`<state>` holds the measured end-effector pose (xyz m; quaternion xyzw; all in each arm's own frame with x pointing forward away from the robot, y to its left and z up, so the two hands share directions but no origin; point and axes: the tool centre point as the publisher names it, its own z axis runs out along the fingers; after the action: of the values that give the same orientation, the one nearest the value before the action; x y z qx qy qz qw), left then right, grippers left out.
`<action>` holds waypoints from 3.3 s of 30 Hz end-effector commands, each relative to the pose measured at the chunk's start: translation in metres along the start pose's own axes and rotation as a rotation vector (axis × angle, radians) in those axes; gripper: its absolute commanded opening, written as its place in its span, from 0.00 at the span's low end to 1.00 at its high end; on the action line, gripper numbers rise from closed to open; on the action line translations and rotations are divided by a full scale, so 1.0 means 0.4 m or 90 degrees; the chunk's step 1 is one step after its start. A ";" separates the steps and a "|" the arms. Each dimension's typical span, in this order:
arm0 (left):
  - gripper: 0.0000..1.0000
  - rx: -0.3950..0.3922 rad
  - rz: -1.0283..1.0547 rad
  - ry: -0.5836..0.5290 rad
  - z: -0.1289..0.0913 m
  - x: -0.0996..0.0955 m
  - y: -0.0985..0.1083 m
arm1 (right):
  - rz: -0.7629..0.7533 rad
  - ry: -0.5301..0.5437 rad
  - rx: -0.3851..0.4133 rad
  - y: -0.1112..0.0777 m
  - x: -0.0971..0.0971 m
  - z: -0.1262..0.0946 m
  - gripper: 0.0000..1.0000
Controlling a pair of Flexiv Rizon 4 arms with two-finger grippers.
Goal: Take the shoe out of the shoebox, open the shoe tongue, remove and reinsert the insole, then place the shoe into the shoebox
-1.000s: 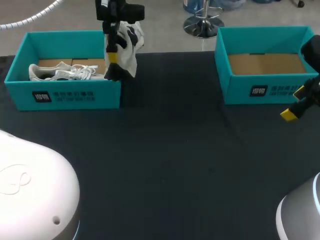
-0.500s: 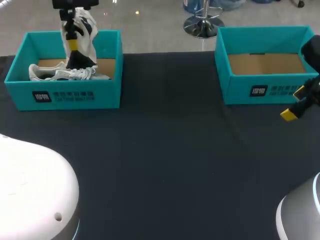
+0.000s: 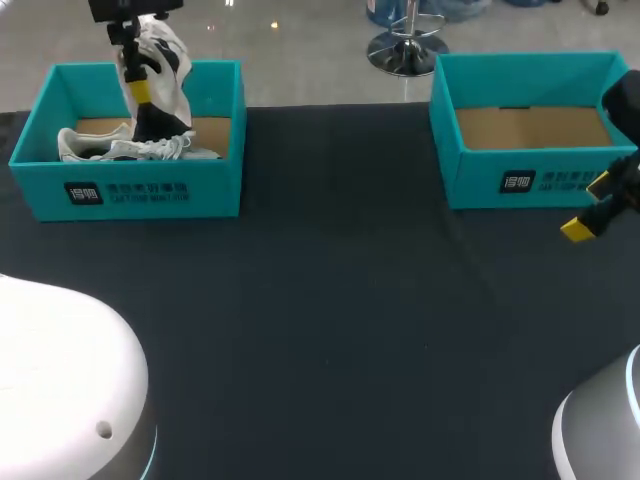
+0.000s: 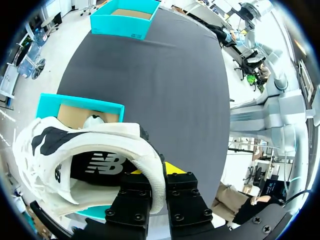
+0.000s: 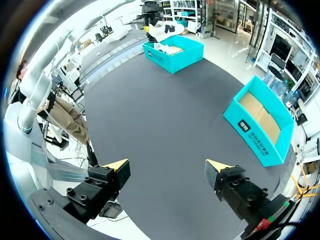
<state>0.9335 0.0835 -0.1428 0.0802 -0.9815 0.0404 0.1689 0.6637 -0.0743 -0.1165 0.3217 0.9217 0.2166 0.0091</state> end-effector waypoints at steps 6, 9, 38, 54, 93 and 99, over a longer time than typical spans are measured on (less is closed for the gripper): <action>0.00 -0.034 -0.001 -0.039 -0.040 -0.079 0.059 | 0.000 0.003 0.005 0.008 -0.006 0.001 1.00; 0.00 -0.039 0.028 -0.024 -0.060 -0.125 0.082 | 0.000 0.003 0.005 0.008 -0.006 0.001 1.00; 0.00 -0.087 0.080 -0.026 -0.118 -0.495 0.279 | 0.000 0.003 0.005 0.008 -0.006 0.001 1.00; 0.00 -0.077 0.076 -0.021 -0.116 -0.503 0.281 | 0.000 0.003 0.005 0.008 -0.006 0.001 1.00; 0.00 -0.616 1.040 -0.008 -0.074 -0.561 0.399 | 0.000 0.003 0.005 0.008 -0.006 0.001 1.00; 0.00 -0.616 1.040 -0.008 -0.074 -0.561 0.399 | 0.000 0.003 0.005 0.008 -0.006 0.001 1.00</action>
<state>1.1323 0.2761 -0.2010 -0.5963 -0.7726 -0.1703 0.1359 0.6645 -0.0739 -0.1160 0.3215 0.9220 0.2159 0.0085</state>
